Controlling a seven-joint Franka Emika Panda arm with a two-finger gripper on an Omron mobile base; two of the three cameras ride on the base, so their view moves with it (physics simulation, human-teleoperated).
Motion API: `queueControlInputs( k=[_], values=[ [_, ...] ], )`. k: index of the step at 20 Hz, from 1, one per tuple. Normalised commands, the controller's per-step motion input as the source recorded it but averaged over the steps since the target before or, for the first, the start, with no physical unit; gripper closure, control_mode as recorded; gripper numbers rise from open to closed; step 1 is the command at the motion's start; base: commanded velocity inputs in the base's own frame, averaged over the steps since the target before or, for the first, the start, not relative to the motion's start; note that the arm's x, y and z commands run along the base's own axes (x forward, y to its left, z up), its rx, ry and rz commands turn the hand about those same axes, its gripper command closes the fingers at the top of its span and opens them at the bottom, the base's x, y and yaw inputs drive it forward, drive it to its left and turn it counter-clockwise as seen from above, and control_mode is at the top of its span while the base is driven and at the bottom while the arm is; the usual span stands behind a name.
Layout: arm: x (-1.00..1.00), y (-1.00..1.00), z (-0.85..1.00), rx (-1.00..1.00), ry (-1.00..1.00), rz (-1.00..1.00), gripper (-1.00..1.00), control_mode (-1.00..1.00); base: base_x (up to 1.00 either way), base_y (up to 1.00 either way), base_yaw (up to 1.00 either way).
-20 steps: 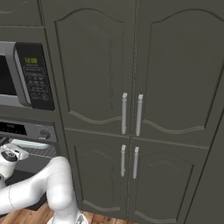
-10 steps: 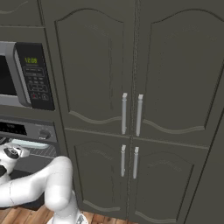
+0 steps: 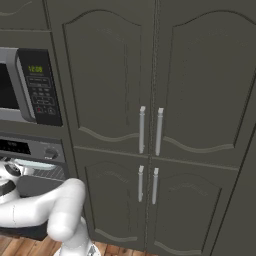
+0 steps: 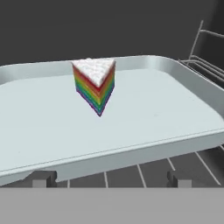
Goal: Take the baked cake out of the oven and place it on the plate for cooling. Then close the oven door.
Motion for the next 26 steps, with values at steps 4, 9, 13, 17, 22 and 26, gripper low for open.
queueControlInputs(
  k=[4, 9, 13, 17, 22, 26],
  values=[
    [-0.22, 0.24, -0.75, -0.17, -0.02, 0.0, -1.0, -1.0, 0.0, 0.0, 0.0],
    [-0.36, 0.18, -0.75, -0.2, -0.04, 0.0, -1.0, -1.0, 0.0, 0.0, 0.0],
    [-0.4, 0.04, -0.76, -0.17, -0.05, 0.0, -1.0, -1.0, 0.0, 0.0, 0.0],
    [-0.43, 0.0, -0.77, -0.15, -0.04, 0.0, -1.0, -1.0, 0.0, 0.0, 0.0],
    [-0.39, 0.0, -0.79, -0.12, -0.02, 0.0, -1.0, -1.0, 0.0, 0.0, 0.0],
    [-0.19, 0.0, -0.76, -0.06, -0.08, 0.0, -1.0, -1.0, 0.0, 0.0, 0.0]
  ],
)
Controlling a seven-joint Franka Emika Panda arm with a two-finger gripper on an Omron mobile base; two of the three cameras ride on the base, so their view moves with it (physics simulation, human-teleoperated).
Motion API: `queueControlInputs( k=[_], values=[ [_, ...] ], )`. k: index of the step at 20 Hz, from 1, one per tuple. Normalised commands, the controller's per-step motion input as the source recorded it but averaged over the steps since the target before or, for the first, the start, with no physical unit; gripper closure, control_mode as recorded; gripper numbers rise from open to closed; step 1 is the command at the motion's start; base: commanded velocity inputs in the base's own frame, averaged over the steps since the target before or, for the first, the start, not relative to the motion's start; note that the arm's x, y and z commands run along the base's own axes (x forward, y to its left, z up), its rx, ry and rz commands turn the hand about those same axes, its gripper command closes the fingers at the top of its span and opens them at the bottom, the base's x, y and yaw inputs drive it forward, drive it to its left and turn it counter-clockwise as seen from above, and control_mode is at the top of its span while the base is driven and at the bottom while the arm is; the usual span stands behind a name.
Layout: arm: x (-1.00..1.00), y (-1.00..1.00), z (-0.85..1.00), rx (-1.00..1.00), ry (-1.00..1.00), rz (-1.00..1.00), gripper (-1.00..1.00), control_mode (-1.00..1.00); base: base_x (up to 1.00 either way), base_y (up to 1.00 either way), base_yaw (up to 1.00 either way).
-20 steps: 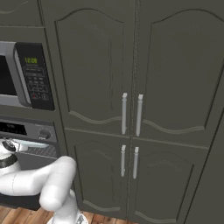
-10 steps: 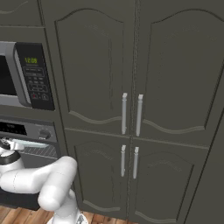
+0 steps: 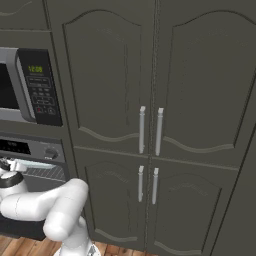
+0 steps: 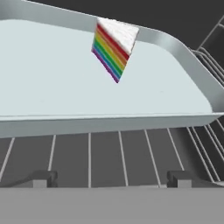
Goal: Take the baked cake out of the oven and place it on the plate for cooling. Then close the oven door.
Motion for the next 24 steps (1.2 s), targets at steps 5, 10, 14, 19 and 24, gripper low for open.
queueControlInputs(
  k=[5, 10, 14, 19, 24],
  values=[
    [-0.15, -0.01, -0.77, -0.03, -0.07, 0.0, -1.0, -1.0, 0.0, 0.0, 0.0],
    [-0.28, 0.0, -0.9, -0.09, -0.02, 0.0, -1.0, -1.0, 0.0, 0.0, 0.0],
    [-0.3, 0.0, -0.94, -0.15, 0.0, 0.0, -1.0, -1.0, 0.0, 0.0, 0.0],
    [-0.24, 0.0, -0.94, -0.14, -0.01, 0.0, -1.0, -1.0, 0.0, 0.0, 0.0],
    [-0.21, 0.0, -0.93, -0.11, -0.03, 0.0, -1.0, -1.0, 0.0, 0.0, 0.0]
  ],
)
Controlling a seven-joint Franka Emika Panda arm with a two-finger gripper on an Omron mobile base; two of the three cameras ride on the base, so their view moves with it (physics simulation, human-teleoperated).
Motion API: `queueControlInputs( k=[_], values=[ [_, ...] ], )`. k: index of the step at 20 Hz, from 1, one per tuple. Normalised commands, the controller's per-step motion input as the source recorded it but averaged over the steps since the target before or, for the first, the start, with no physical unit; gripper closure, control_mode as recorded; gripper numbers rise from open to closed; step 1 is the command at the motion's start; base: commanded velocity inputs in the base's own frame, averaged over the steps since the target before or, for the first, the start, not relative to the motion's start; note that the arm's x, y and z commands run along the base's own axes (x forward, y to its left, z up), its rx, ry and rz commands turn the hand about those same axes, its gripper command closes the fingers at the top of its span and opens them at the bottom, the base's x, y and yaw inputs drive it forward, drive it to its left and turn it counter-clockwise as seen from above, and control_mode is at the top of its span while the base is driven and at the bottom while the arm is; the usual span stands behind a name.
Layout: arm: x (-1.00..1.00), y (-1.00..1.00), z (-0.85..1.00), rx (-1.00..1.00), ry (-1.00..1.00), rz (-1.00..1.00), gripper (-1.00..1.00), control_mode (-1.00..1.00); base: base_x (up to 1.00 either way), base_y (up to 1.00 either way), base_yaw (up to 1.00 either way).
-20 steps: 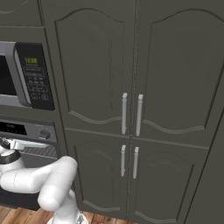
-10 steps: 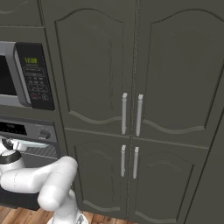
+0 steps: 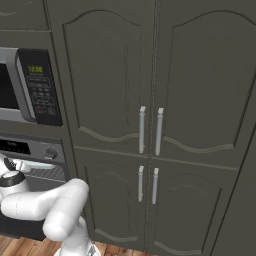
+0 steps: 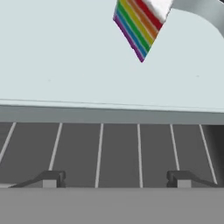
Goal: Take the baked cake out of the oven and place it on the plate for cooling. Then close the oven door.
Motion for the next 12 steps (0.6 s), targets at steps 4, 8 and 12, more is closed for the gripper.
queueControlInputs(
  k=[4, 8, 12],
  values=[
    [-0.32, 0.02, -0.94, -0.16, -0.04, 0.0, -1.0, -1.0, 0.0, 0.0, 0.0],
    [-0.37, 0.06, -0.94, -0.2, -0.02, 0.0, -1.0, -1.0, 0.0, 0.0, 0.0],
    [-0.39, 0.03, -0.94, -0.19, -0.01, 0.0, -1.0, -1.0, 0.0, 0.0, 0.0]
  ],
)
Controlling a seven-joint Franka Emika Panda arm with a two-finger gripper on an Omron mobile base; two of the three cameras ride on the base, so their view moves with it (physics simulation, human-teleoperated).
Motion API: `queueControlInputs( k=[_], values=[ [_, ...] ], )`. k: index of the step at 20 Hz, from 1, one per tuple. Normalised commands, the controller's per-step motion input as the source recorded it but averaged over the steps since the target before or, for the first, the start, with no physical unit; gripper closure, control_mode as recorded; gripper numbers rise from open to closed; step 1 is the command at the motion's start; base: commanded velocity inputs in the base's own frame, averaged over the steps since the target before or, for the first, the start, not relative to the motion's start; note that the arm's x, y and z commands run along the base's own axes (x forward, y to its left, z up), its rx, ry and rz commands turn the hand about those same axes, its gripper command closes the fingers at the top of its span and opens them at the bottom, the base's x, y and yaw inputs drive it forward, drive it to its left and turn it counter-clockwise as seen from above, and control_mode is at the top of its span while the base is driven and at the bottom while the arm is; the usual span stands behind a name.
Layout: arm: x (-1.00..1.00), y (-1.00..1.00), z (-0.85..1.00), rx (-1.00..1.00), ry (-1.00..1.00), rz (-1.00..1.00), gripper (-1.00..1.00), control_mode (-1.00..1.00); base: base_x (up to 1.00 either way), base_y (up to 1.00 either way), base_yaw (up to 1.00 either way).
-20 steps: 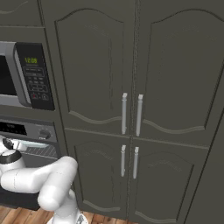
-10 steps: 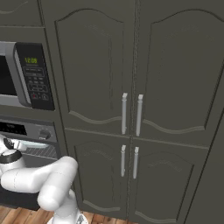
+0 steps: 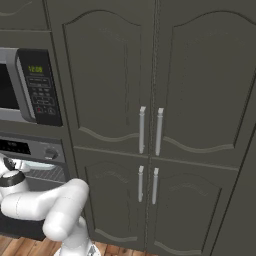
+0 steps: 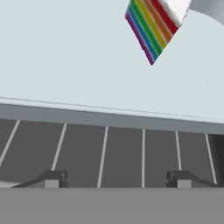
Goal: Take the baked cake out of the oven and place it on the plate for cooling. Then close the oven door.
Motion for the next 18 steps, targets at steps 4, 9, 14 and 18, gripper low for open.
queueControlInputs(
  k=[4, 9, 14, 18],
  values=[
    [-0.48, 0.09, -0.94, -0.21, -0.03, 0.0, -1.0, -1.0, 0.0, 0.0, 0.0],
    [-0.55, 0.1, -0.94, -0.22, -0.04, 0.0, -1.0, -1.0, 0.0, 0.0, 0.0],
    [-0.59, 0.1, -0.94, -0.21, -0.06, 0.0, -1.0, -1.0, 0.0, 0.0, 0.0],
    [-0.58, 0.09, -0.94, -0.2, -0.05, 0.0, -1.0, -1.0, 0.0, 0.0, 0.0]
  ],
)
